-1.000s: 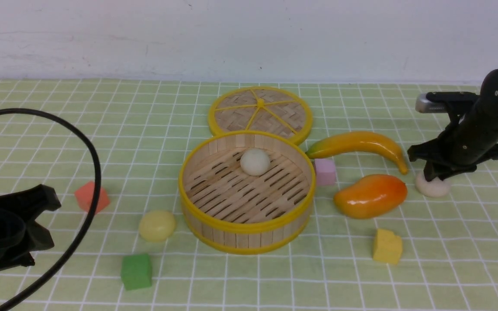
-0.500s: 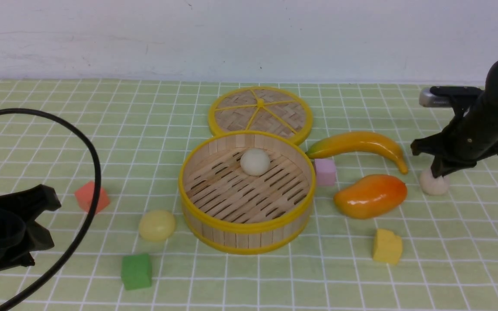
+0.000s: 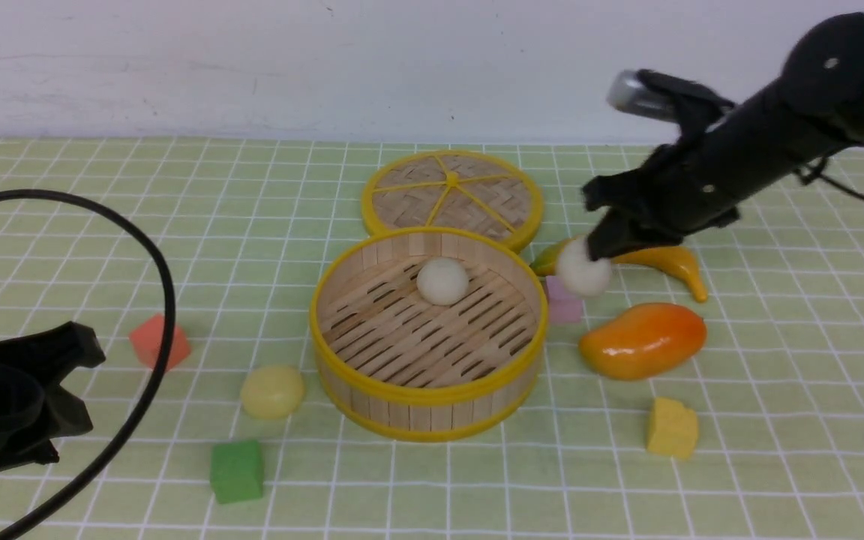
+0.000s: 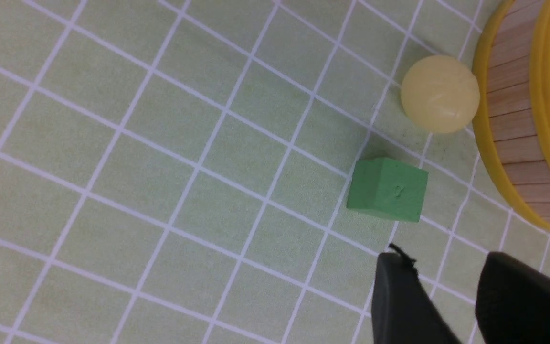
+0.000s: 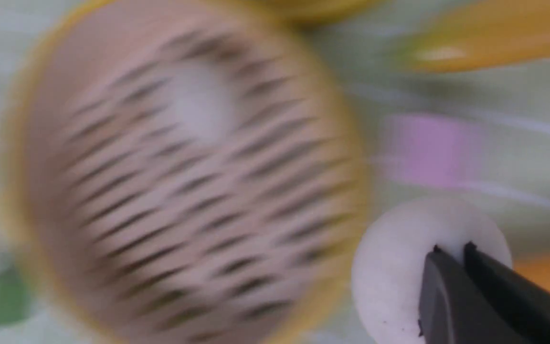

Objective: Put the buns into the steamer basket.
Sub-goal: Use the right arm to put the steamed stuffed bun into the steamer, then use the left arm to grab a steamed stuffed bun

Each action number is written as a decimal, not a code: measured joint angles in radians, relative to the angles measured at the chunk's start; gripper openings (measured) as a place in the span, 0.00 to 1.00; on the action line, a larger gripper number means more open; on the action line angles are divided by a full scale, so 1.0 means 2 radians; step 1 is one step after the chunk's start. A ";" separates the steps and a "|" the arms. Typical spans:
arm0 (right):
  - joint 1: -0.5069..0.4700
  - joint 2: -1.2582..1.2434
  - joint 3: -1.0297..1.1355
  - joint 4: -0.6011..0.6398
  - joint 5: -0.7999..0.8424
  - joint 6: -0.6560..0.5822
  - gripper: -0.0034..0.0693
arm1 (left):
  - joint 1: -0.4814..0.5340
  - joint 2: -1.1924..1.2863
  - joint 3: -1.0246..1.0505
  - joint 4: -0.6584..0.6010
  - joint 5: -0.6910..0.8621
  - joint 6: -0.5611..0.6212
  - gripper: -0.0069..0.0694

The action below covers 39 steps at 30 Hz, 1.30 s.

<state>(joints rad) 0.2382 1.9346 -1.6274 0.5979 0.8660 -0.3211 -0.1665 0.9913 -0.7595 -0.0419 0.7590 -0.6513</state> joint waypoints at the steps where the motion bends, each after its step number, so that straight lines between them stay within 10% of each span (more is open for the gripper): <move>1: 0.016 0.004 0.000 0.010 -0.005 -0.010 0.05 | 0.000 0.000 0.000 0.000 0.000 0.000 0.40; 16: 0.070 0.074 0.000 -0.014 -0.071 -0.018 0.10 | 0.000 0.000 0.000 0.000 0.000 0.000 0.40; 31: 0.070 0.009 0.000 -0.031 -0.057 0.000 0.66 | 0.000 0.037 -0.002 -0.001 -0.101 0.001 0.40; 39: 0.070 -0.087 0.001 -0.102 0.035 -0.020 0.72 | 0.000 0.137 -0.091 -0.026 -0.077 0.079 0.40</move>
<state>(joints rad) 0.3787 1.7599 -1.6255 0.3947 0.9364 -0.3604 -0.1665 1.2654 -0.9417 -0.0948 0.6057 -0.4935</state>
